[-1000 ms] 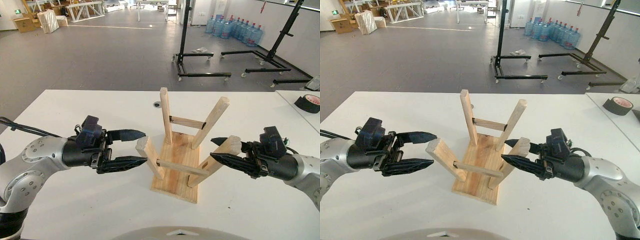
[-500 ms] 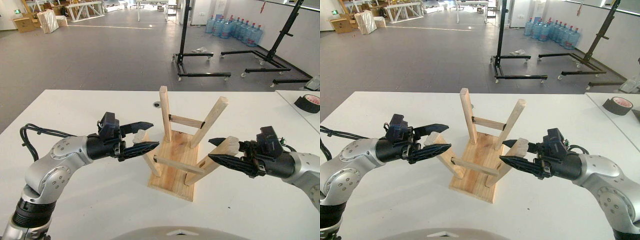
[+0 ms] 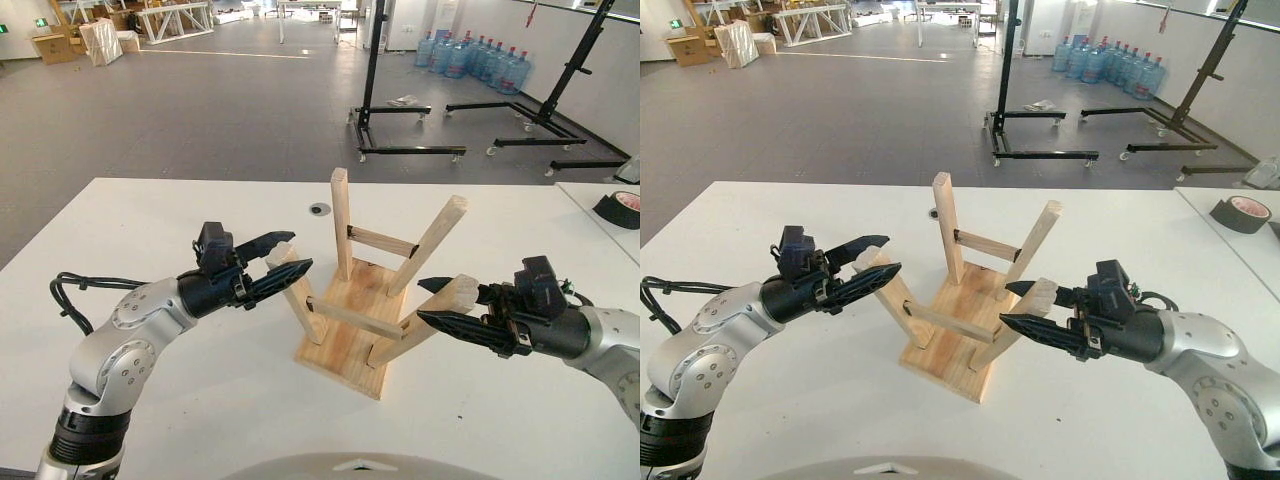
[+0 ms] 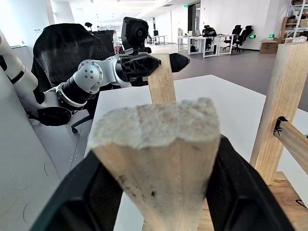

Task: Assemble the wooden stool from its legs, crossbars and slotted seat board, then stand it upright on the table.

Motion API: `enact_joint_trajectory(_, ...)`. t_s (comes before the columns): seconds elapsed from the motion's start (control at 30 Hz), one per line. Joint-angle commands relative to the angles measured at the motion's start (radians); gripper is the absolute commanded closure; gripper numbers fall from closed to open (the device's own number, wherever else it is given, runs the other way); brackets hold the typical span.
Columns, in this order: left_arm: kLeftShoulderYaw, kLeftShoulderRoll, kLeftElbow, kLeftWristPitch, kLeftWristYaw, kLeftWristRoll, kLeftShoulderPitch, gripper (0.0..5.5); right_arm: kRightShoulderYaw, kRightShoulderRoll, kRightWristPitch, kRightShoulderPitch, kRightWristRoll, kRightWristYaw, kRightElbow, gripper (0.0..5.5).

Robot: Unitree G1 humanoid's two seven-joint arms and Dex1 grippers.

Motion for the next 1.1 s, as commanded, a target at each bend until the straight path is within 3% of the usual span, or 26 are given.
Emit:
enact_joint_trajectory(0.03,-0.018,-0.018,0.057,0.027,0.085,0.08,-0.001,2.27,0.041,0.004,0.038,0.079,-0.014,0.019,-0.02,3.41)
enact_joint_trajectory(0.5,-0.051,-0.131,0.018,0.068,0.313,0.183,-0.066,2.27,0.132,0.063,-0.075,0.105,-0.128,-0.082,-0.072,3.41)
enact_joint_trajectory(0.97,-0.034,-0.162,-0.029,0.075,0.313,0.167,-0.066,4.28,0.169,0.047,-0.093,0.073,-0.137,-0.083,-0.043,3.41)
enact_joint_trajectory(1.1,-0.059,-0.173,-0.052,0.1,0.353,0.189,-0.073,4.36,0.183,0.048,-0.091,0.052,-0.139,-0.089,-0.043,3.41)
